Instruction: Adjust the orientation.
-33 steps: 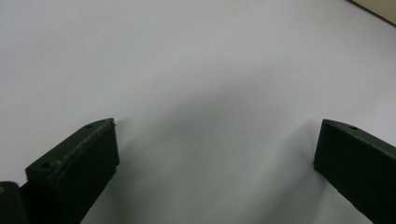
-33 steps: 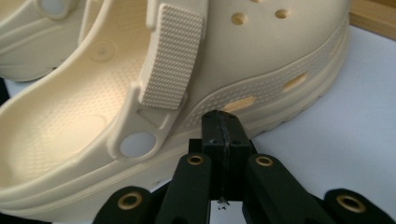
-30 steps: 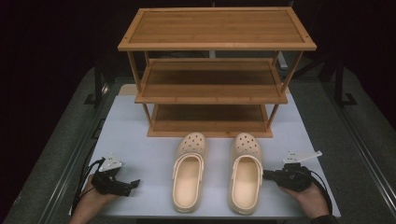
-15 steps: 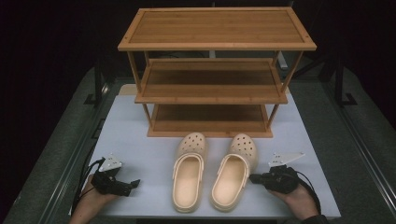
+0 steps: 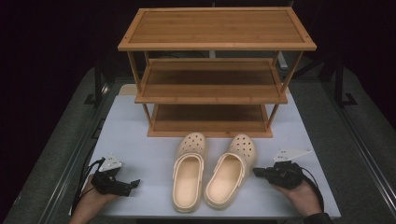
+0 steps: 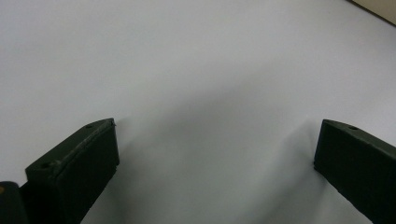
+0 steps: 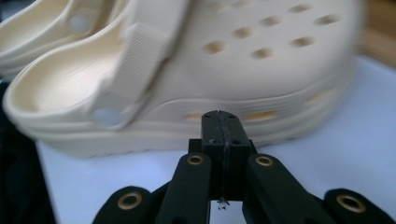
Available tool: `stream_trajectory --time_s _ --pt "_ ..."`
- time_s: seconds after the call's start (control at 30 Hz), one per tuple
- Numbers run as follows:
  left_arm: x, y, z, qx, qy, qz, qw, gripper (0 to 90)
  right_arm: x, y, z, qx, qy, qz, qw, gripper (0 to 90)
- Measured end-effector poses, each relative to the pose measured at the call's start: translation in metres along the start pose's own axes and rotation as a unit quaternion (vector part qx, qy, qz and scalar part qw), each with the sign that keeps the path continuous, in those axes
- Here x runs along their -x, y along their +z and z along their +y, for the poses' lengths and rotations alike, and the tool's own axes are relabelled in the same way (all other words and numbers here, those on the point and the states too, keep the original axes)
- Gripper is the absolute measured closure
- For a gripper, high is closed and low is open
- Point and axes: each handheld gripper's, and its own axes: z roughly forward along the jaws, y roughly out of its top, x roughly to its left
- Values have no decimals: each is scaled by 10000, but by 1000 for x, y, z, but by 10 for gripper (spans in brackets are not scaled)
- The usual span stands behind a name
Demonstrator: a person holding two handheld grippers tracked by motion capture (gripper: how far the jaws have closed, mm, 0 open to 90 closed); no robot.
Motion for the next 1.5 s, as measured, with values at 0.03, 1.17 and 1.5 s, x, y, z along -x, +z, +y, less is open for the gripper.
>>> stream_trajectory --time_s 0.03,1.17,1.5 --pt "0 0 0 0 0 0 10000 0 3 -2 1 52 29 -80 10000 898" --pt "0 0 0 3 1 -2 10000 0 78 45 52 223 615 -734 9952 899" --pt "0 0 0 -16 -3 -10 10000 0 75 59 62 268 637 -596 9958 898"
